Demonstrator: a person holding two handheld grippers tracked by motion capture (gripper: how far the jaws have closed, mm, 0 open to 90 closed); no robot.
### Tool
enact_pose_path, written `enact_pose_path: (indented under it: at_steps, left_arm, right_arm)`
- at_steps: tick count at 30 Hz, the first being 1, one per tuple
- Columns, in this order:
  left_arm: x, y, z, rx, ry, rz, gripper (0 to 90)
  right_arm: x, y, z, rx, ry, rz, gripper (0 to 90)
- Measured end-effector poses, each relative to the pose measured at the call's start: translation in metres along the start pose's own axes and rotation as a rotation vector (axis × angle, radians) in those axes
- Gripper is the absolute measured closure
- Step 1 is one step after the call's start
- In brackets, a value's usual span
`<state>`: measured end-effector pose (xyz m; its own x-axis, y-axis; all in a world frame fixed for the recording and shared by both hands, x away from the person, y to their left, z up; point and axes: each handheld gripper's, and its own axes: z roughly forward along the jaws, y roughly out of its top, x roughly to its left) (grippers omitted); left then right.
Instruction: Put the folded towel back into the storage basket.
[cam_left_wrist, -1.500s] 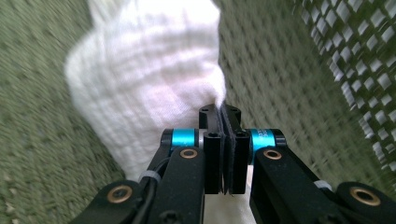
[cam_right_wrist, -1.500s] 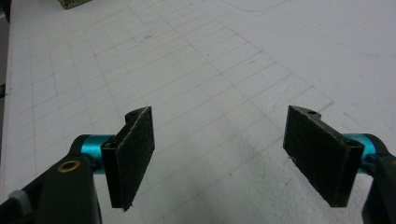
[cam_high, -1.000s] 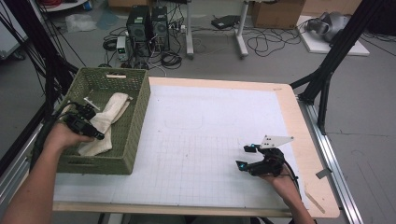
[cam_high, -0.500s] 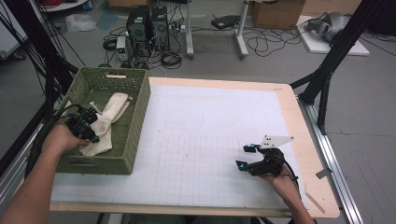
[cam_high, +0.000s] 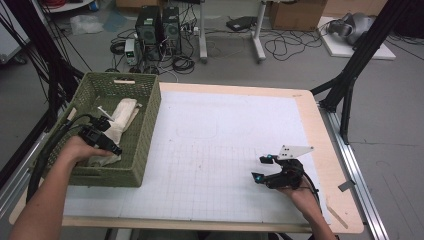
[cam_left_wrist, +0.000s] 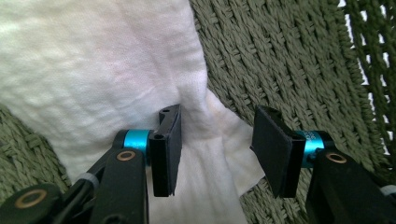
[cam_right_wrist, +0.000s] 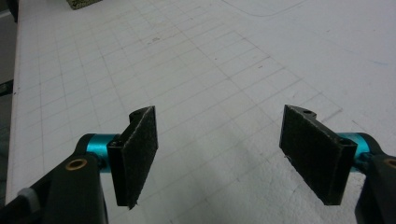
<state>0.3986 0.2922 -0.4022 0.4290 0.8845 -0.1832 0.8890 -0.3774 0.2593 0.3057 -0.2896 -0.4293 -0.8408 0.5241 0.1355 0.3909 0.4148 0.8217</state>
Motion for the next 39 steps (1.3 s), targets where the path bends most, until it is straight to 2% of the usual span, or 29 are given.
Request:
enact_pose_path:
  at_steps: [2,3,5,7,10,13,16,17,20,23,26,28,31,34,38,39]
  left_arm:
    - [-0.007,0.002,0.002,0.023,0.071,0.069,59.9]
    - [-0.01,0.004,0.003,0.038,0.101,0.086,61.7]
    - [-0.016,0.006,0.004,0.064,0.164,0.148,71.6]
    - [-0.019,0.006,0.003,0.071,0.186,0.159,83.0]
    - [-0.019,0.006,-0.003,0.072,0.209,0.166,85.0]
    - [-0.018,0.004,-0.02,0.021,0.178,0.154,85.2]
    - [-0.02,0.002,-0.031,0.037,0.164,0.167,85.1]
    - [-0.021,0.001,-0.032,0.043,0.145,0.172,85.1]
    - [-0.023,-0.003,-0.027,0.058,0.094,0.182,84.9]
    - [-0.022,-0.001,-0.014,0.101,0.074,0.186,83.9]
    - [-0.018,0.0,-0.01,0.134,0.006,0.171,77.6]
    - [-0.017,0.0,-0.01,0.146,0.001,0.17,69.5]
    - [-0.018,0.001,-0.015,0.092,-0.012,0.172,63.3]
    - [-0.016,0.001,-0.027,-0.001,-0.029,0.172,61.6]
    - [-0.006,0.0,-0.042,-0.114,0.014,0.138,65.4]
    - [-0.004,-0.001,-0.043,-0.114,0.018,0.128,68.7]
  right_arm:
    - [0.0,0.0,0.0,-0.001,-0.001,-0.001,27.2]
    - [0.0,0.0,0.0,-0.003,-0.002,-0.006,27.2]
    - [0.001,0.001,0.0,-0.008,-0.003,-0.007,27.3]
    - [0.001,0.001,-0.001,-0.011,-0.003,-0.01,27.3]
    - [0.0,0.001,-0.003,-0.017,-0.004,-0.004,27.3]
    - [-0.001,0.001,-0.003,-0.019,-0.004,0.001,27.3]
    - [-0.001,0.001,-0.003,-0.021,-0.005,-0.004,27.3]
    - [0.0,0.001,-0.003,-0.017,-0.002,0.0,27.3]
    - [0.001,0.002,-0.003,-0.021,-0.005,-0.012,27.4]
    - [0.002,0.001,-0.003,-0.017,-0.005,-0.005,27.3]
    - [0.002,0.001,-0.003,-0.014,-0.004,-0.007,27.3]
    - [0.0,0.001,-0.003,-0.02,-0.007,-0.001,27.3]
    - [0.0,0.001,-0.005,-0.024,-0.011,0.0,27.3]
    - [0.0,0.001,-0.004,-0.021,-0.007,0.003,27.3]
    - [0.001,0.001,-0.003,-0.02,-0.006,-0.005,27.3]
    - [0.0,0.001,-0.003,-0.017,-0.005,-0.003,27.3]
